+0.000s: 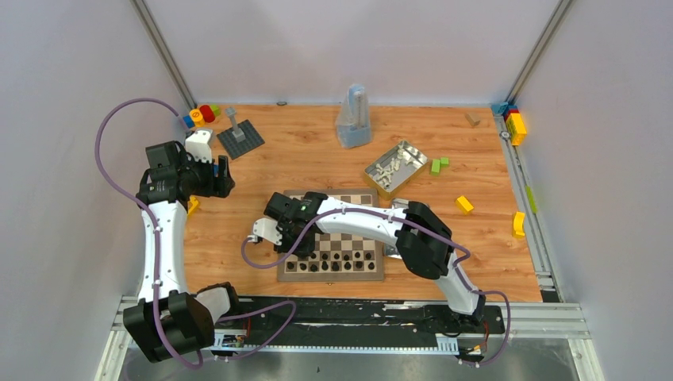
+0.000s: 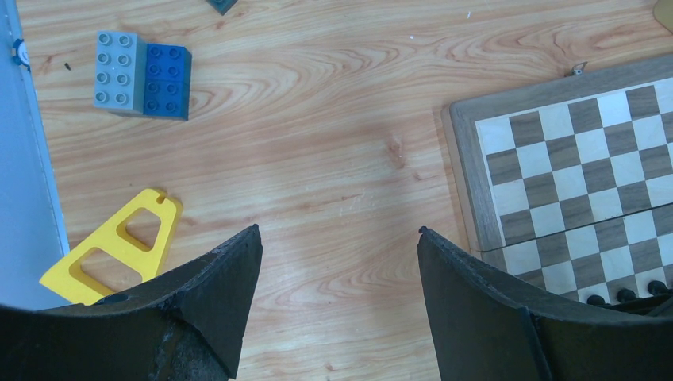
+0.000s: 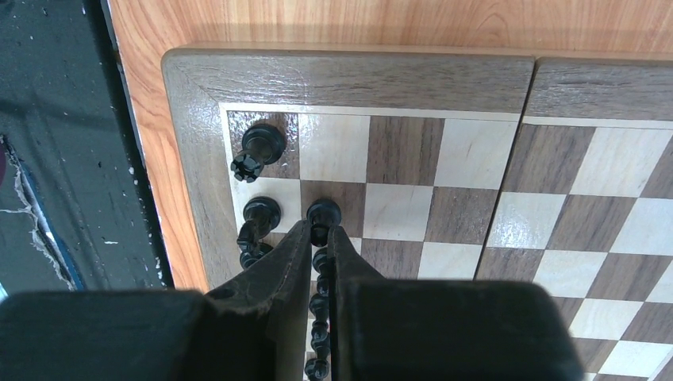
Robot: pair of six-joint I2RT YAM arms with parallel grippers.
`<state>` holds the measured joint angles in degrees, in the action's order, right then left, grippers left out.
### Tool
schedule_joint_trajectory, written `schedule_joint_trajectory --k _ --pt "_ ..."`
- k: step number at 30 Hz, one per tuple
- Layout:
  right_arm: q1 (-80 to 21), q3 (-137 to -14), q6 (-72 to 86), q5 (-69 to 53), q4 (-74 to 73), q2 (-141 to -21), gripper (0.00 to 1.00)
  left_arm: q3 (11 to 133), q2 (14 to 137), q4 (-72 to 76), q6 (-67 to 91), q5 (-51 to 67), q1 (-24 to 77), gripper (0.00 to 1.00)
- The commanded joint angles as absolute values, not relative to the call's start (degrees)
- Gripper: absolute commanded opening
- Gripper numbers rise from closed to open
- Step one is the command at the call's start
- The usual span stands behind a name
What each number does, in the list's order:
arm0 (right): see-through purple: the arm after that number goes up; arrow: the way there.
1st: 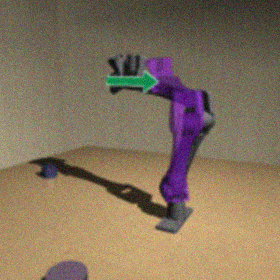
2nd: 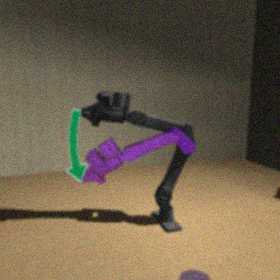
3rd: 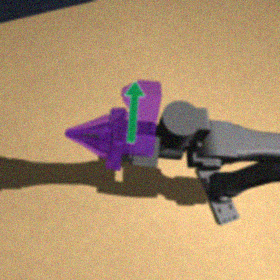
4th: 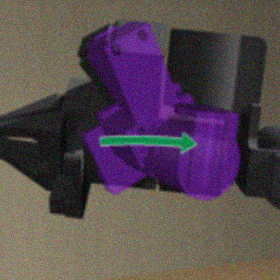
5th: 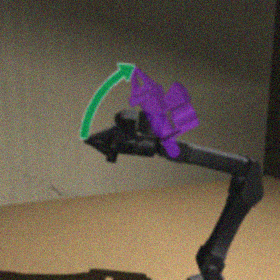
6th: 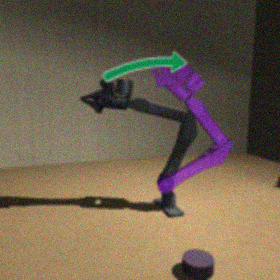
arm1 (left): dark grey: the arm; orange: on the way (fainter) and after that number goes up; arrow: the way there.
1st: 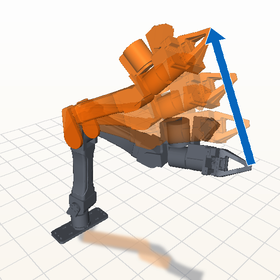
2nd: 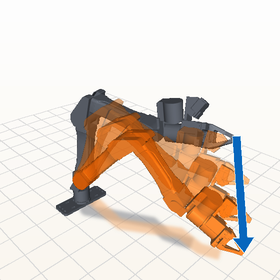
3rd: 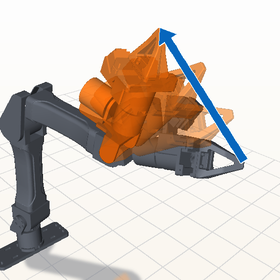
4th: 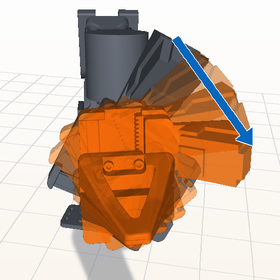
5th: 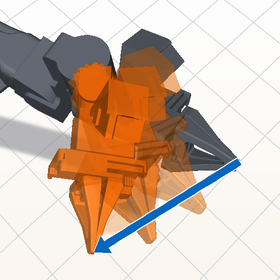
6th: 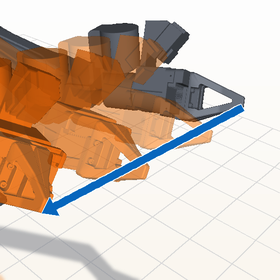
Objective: Set up the chess pieces on the board
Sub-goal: Place the chess piece on the chessboard.
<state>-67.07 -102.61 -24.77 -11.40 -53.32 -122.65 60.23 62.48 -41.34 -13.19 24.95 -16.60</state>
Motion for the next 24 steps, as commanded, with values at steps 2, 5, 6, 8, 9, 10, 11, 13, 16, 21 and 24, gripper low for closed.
schedule_joint_trajectory --k 2,5,6,8,9,10,11,13,16,21,24 --pt "-67.41 -103.93 -25.47 -10.5 -52.63 -123.49 0.1 61.61 62.21 -40.52 -13.16 25.93 -17.23 0.8" --pt "-67.41 -103.97 -25.58 -10.4 -52.63 -123.51 0.11 61.66 62.28 -40.52 -13.18 26.08 -17.23 0.8" --pt "-67.41 -103.93 -25.58 -10.5 -52.63 -123.47 0.11 61.62 62.31 -40.52 -13.12 26.14 -17.23 0.8" --pt "-67.4 -103.89 -25.58 -10.58 -52.62 -123.49 0.11 61.65 62.31 -40.47 -13.21 26.16 -17.23 0.8" --pt "-67.41 -103.89 -25.6 -10.56 -52.65 -123.49 0.12 61.63 62.31 -40.5 -13.23 26.23 -17.23 0.8" --pt "-67.41 -103.82 -25.58 -10.61 -52.65 -123.5 0.12 61.62 62.31 -40.51 -13.25 26.25 -17.23 0.8" --pt "-67.41 -103.8 -25.63 -10.61 -52.64 -123.51 0.12 61.61 62.31 -40.51 -13.22 26.25 -17.23 0.8" --pt "-67.41 -103.84 -25.62 -10.58 -52.62 -123.57 0.12 61.61 62.31 -40.52 -13.27 26.28 -17.23 0.8" --pt "-67.43 -103.93 -25.66 -10.56 -52.7 -123.58 0.16 61.66 62.31 -40.52 -13.31 26.33 -17.23 0.8" --pt "-67.5 -103.9 -25.64 -10.33 -52.67 -123.34 0.22 61.61 62.3 -40.45 -13.35 26.17 -17.23 0.8" --pt "-67.5 -103.89 -25.52 -10.3 -52.67 -123.08 0.25 61.52 62.31 -40.47 -13.3 26.26 -17.22 0.8"
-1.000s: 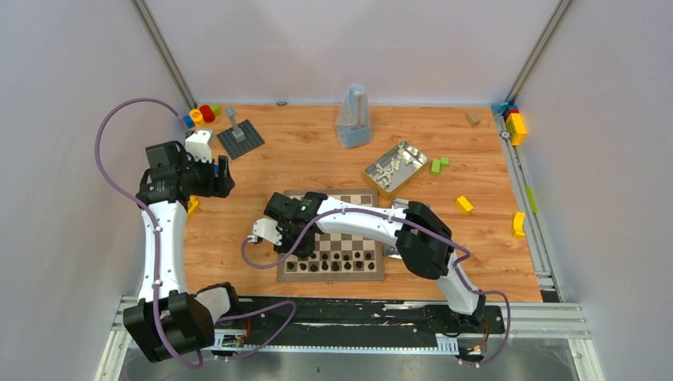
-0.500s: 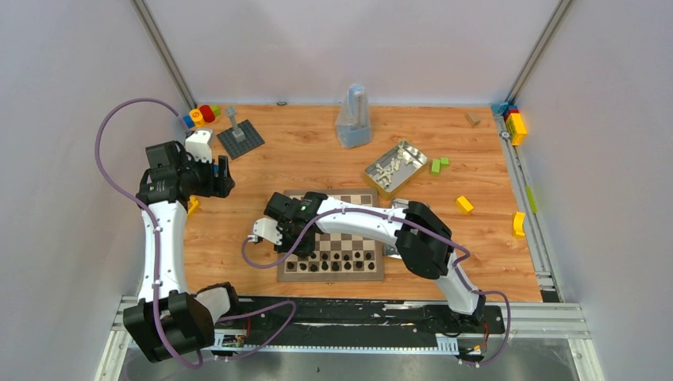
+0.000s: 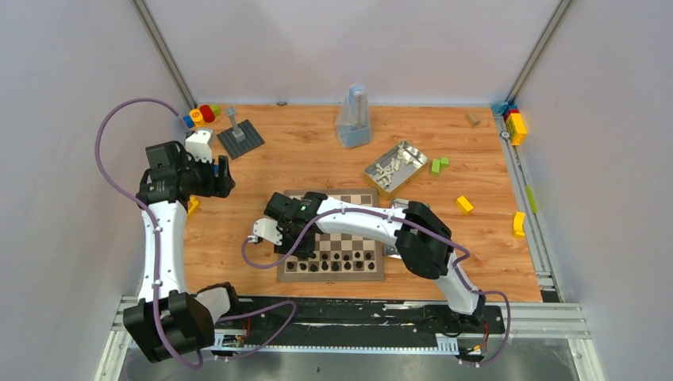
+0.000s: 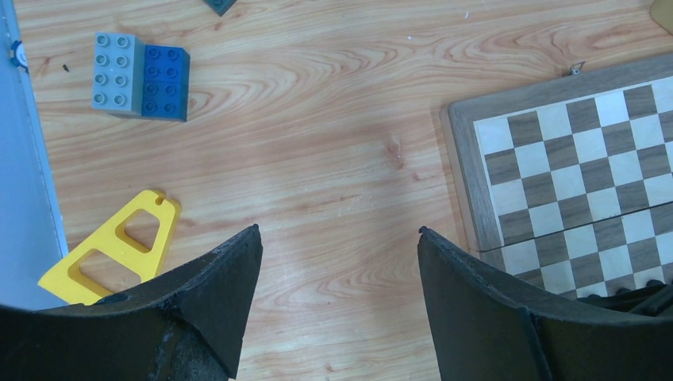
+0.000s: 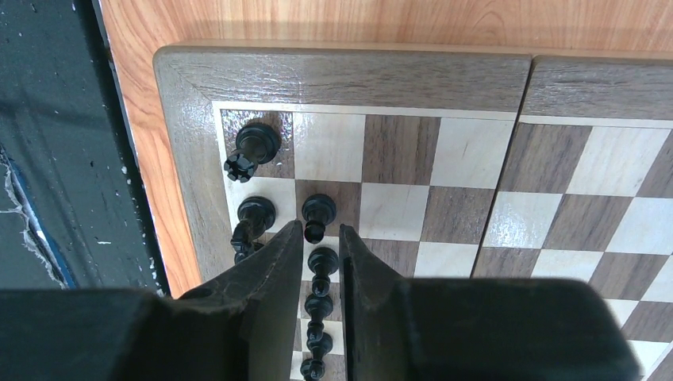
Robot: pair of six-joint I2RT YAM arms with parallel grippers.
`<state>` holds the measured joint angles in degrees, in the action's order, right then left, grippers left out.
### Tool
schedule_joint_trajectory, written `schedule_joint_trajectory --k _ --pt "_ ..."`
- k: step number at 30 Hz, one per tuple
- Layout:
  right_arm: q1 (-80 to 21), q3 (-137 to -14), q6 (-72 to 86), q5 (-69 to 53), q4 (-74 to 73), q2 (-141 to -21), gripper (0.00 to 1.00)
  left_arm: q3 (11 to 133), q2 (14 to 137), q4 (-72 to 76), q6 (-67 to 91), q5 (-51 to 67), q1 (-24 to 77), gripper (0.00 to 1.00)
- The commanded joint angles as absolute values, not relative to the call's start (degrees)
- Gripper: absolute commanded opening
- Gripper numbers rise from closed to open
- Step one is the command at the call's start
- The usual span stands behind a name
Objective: Set up the chess pieces on the board
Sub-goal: Place the chess piece on the chessboard.
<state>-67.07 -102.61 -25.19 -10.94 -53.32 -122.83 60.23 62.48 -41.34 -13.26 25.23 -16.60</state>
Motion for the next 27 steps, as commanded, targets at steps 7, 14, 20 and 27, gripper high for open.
schedule_joint_trajectory --k 7,14,20,27 --pt "-67.42 -104.86 -25.34 -9.16 -52.73 -121.92 0.26 61.51 62.38 -40.26 -13.36 26.2 -17.23 0.8" --pt "-67.41 -106.62 -25.48 -8.5 -52.91 -119.55 0.31 61.51 62.57 -40.17 -13.43 26.1 -17.23 0.8" --pt "-66.59 -106.73 -25.36 -7.2 -53.06 -116.67 0.33 61.58 62.47 -39.95 -13.6 26.16 -17.23 0.8" --pt "-62.12 -101.63 -24.09 -8.67 -53.39 -110.4 0.33 61.44 61.87 -39.81 -14.21 27.14 -17.23 0.8"
